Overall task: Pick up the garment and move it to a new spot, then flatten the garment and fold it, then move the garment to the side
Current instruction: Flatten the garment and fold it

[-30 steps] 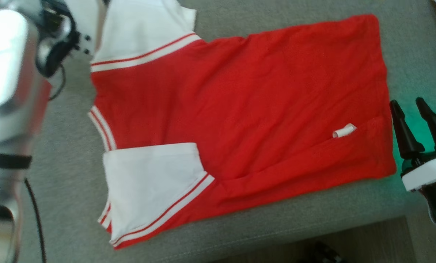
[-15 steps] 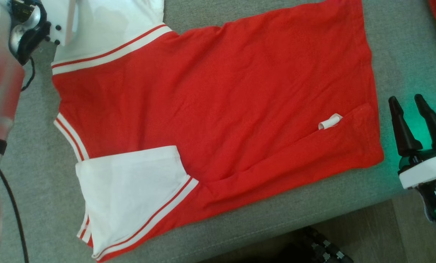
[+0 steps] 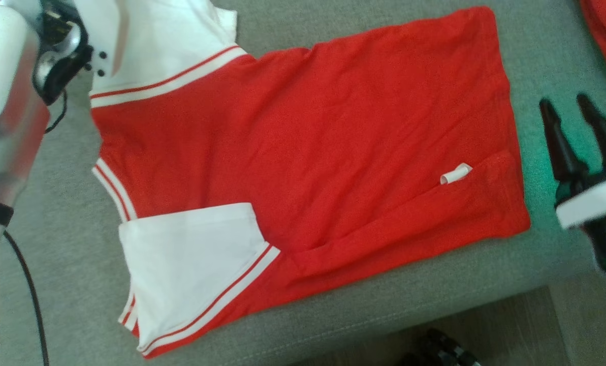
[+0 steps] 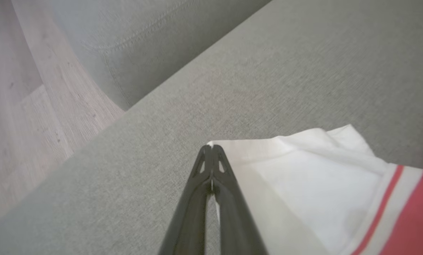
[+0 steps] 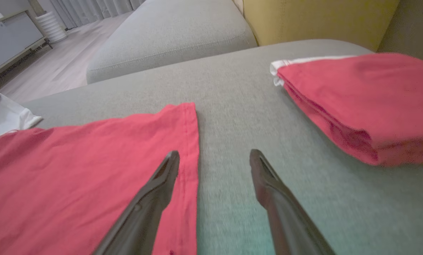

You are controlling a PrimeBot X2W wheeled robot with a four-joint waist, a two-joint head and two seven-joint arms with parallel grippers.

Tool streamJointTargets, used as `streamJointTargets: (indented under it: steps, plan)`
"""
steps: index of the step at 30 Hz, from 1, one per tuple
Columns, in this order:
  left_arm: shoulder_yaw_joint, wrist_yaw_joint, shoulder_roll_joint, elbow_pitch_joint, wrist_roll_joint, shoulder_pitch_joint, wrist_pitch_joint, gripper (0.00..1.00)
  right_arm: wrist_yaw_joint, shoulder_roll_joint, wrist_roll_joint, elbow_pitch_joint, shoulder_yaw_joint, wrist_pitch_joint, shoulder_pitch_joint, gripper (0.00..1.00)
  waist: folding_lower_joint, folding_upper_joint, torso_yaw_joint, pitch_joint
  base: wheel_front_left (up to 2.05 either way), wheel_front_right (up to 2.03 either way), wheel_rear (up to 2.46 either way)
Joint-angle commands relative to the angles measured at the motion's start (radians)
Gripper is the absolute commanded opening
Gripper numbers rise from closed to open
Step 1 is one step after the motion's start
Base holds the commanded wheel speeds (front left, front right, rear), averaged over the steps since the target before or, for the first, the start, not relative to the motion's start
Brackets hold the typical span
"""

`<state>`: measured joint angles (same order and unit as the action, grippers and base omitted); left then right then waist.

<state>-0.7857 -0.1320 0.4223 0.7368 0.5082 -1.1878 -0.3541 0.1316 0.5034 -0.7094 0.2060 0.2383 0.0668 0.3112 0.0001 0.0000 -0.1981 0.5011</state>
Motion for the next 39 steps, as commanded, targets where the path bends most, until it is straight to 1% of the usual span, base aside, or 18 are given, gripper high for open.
streamJointTargets:
  steps: [1, 5, 9, 13, 19, 20, 21, 28, 34, 36, 37, 39]
  plan:
    - [0.019, 0.001, 0.049, -0.049, 0.010, -0.024, 0.026, 0.00, -0.001, 0.036, 0.010, -0.017, 0.011, -0.031, 0.026, 1.00, -0.0001, 0.0000, 0.023, -0.030, 0.00, 0.00, 0.00]
    - [-0.005, 0.001, 0.060, -0.114, 0.034, -0.003, 0.063, 0.00, -0.001, 0.036, 0.072, 0.050, -0.003, -0.112, 0.121, 1.00, -0.0001, 0.0000, 0.054, -0.071, 0.00, 0.00, 0.00]
    - [-0.016, 0.001, 0.070, -0.186, 0.047, 0.024, 0.080, 0.00, -0.001, 0.006, 0.159, 0.156, 0.004, -0.178, 0.231, 1.00, -0.0001, 0.0000, 0.087, -0.099, 0.00, 0.00, 0.00]
    - [-0.024, 0.006, 0.081, -0.266, 0.051, 0.050, 0.075, 0.00, -0.001, -0.032, 0.229, 0.278, 0.025, -0.233, 0.328, 1.00, -0.0001, 0.0000, 0.117, -0.112, 0.00, 0.00, 0.00]
    - [-0.036, 0.023, 0.096, -0.376, 0.053, 0.079, 0.053, 0.00, -0.001, -0.055, 0.314, 0.452, 0.070, -0.294, 0.443, 1.00, -0.0001, 0.0000, 0.152, -0.117, 0.00, 0.00, 0.00]
    - [-0.037, 0.027, 0.099, -0.389, 0.052, 0.083, 0.050, 0.00, -0.001, -0.057, 0.323, 0.478, 0.079, -0.302, 0.459, 1.00, -0.0001, 0.0000, 0.156, -0.117, 0.00, 0.00, 0.00]
    - [-0.037, 0.027, 0.099, -0.389, 0.052, 0.083, 0.050, 0.00, -0.001, -0.057, 0.323, 0.478, 0.079, -0.302, 0.459, 1.00, -0.0001, 0.0000, 0.156, -0.117, 0.00, 0.00, 0.00]
    - [-0.046, 0.043, 0.118, -0.452, 0.052, 0.099, 0.030, 0.00, -0.001, -0.077, 0.368, 0.632, 0.120, -0.361, 0.560, 1.00, -0.0001, 0.0000, 0.172, -0.118, 0.00, 0.00, 0.00]
    - [-0.052, 0.049, 0.125, -0.476, 0.057, 0.109, 0.020, 0.00, -0.001, -0.089, 0.332, 0.688, 0.199, -0.427, 0.615, 1.00, -0.0001, 0.0000, 0.176, -0.121, 0.00, 0.00, 0.00]
    - [-0.053, 0.051, 0.126, -0.480, 0.058, 0.110, 0.017, 0.00, -0.001, -0.086, 0.315, 0.694, 0.222, -0.439, 0.630, 0.80, -0.0001, 0.0000, 0.176, -0.121, 0.00, 0.00, 0.00]
    - [-0.054, 0.052, 0.127, -0.483, 0.059, 0.111, 0.016, 0.00, -0.001, -0.085, 0.307, 0.696, 0.232, -0.444, 0.637, 0.76, -0.0001, 0.0000, 0.176, -0.121, 0.00, 0.00, 0.00]
    - [-0.054, 0.053, 0.129, -0.487, 0.060, 0.111, 0.014, 0.00, -0.001, -0.081, 0.295, 0.701, 0.252, -0.447, 0.649, 0.63, -0.0001, 0.0000, 0.176, -0.119, 0.00, 0.00, 0.00]
